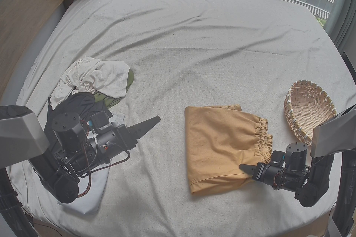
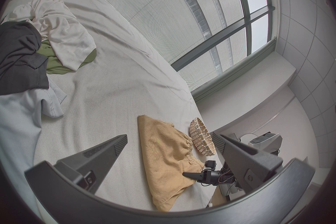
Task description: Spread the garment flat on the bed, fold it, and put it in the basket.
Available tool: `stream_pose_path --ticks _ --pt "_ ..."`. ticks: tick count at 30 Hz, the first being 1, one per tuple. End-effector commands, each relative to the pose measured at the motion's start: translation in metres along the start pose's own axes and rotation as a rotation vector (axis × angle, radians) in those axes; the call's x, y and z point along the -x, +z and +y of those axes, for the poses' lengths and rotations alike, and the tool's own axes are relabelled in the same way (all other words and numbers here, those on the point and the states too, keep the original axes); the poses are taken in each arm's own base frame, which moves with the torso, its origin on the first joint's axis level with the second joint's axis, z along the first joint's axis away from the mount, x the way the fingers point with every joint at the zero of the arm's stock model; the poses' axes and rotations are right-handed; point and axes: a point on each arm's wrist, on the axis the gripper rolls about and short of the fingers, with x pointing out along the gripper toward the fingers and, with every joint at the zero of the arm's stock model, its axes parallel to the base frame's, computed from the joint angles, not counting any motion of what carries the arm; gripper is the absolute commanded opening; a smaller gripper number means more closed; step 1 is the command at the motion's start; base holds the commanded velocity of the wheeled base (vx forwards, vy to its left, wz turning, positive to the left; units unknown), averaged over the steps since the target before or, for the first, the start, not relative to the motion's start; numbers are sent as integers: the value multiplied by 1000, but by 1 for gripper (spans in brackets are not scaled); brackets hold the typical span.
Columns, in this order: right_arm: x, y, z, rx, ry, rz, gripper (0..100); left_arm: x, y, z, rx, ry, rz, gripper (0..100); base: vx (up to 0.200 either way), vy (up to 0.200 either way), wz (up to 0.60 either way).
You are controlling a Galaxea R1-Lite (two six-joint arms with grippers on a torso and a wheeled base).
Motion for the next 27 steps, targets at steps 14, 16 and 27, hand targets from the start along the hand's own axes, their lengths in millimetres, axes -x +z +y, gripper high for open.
stream_pose_path --ticks 14,16,27 --pt "20 16 47 81 178 -80 0 1 2 0 1 1 -6 100 0 0 0" --pt "27 20 59 102 246 -83 0 0 2 1 1 1 -6 100 0 0 0" --pt "32 35 84 223 437 -103 0 1 2 -1 -2 -3 -6 100 0 0 0"
